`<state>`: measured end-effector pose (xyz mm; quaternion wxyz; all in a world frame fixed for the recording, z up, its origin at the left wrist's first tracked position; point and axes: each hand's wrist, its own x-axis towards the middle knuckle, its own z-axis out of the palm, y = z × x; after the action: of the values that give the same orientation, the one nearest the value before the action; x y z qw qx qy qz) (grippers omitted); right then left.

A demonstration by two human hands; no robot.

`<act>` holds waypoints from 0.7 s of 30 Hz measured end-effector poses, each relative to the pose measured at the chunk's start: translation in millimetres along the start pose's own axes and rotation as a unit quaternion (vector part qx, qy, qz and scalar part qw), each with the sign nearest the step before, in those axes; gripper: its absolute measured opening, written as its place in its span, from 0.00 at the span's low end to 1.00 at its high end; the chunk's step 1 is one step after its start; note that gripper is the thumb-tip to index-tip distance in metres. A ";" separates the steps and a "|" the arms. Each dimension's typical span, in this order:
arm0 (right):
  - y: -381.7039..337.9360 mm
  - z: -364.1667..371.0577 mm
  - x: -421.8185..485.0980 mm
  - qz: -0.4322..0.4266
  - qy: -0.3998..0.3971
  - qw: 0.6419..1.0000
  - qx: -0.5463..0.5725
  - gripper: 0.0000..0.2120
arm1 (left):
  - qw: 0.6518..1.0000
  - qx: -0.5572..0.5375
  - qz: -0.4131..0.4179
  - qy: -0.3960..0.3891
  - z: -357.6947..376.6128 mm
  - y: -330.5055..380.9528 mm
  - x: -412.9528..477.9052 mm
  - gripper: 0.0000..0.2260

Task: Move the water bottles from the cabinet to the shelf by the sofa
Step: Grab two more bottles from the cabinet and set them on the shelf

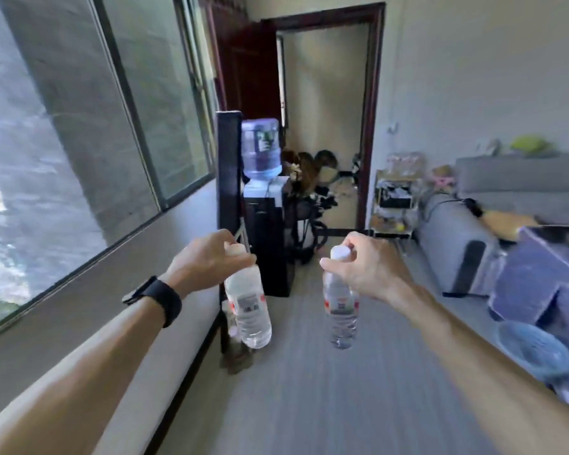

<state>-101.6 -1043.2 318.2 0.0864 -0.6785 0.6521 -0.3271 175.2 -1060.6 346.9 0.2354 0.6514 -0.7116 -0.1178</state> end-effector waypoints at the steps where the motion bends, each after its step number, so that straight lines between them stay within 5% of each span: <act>1: 14.0 -7.5 8.1 0.011 0.003 1.000 -0.009 0.19 | 1.000 -0.024 0.009 -0.012 10.3 10.4 18.2 0.17; 12: 119.4 -52.1 117.1 0.134 0.092 0.985 -0.052 0.16 | 0.979 -0.121 0.139 -0.084 89.2 90.7 196.0 0.07; 21: 182.0 -52.2 204.3 0.172 0.152 0.971 -0.064 0.21 | 0.966 -0.199 0.122 -0.114 142.4 128.7 327.0 0.05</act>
<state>-294.6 -1243.9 327.2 -0.0022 -0.5030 0.7837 -0.3643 -19.9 -1385.8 344.6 0.2906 0.4816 -0.7701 -0.3010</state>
